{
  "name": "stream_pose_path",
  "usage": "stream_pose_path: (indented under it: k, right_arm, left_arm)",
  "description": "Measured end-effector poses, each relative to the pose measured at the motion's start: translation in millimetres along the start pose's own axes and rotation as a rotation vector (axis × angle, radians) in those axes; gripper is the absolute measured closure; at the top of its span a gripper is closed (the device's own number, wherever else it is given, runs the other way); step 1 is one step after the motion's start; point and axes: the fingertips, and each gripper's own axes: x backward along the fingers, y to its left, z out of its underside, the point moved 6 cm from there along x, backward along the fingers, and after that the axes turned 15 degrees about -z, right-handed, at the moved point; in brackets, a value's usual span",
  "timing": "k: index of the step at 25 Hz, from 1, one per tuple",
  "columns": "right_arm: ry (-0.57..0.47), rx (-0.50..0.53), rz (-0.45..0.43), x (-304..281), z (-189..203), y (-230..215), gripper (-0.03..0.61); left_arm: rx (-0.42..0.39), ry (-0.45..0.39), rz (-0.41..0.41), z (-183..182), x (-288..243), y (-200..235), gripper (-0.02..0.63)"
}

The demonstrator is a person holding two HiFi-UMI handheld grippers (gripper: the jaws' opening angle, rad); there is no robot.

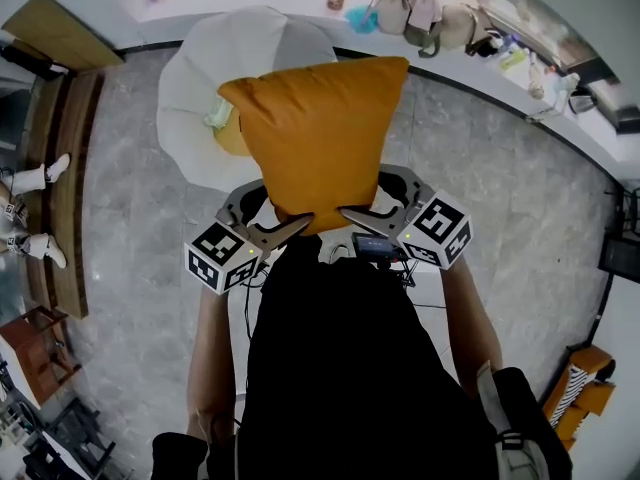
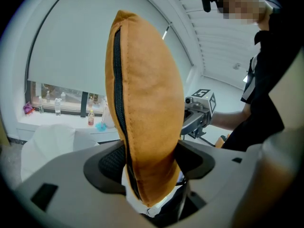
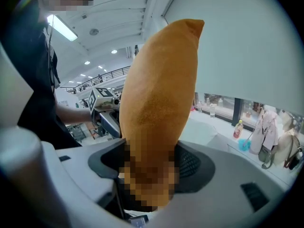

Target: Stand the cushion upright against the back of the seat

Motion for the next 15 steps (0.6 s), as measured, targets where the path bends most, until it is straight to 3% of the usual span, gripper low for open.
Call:
stream_pose_path:
  k: [15]
  right_arm:
    - [0.104,0.009,0.036,-87.7,-63.2,-62.8,0.28]
  left_arm:
    - [-0.069,-0.029,-0.111,-20.8,7.4,115.7,0.29]
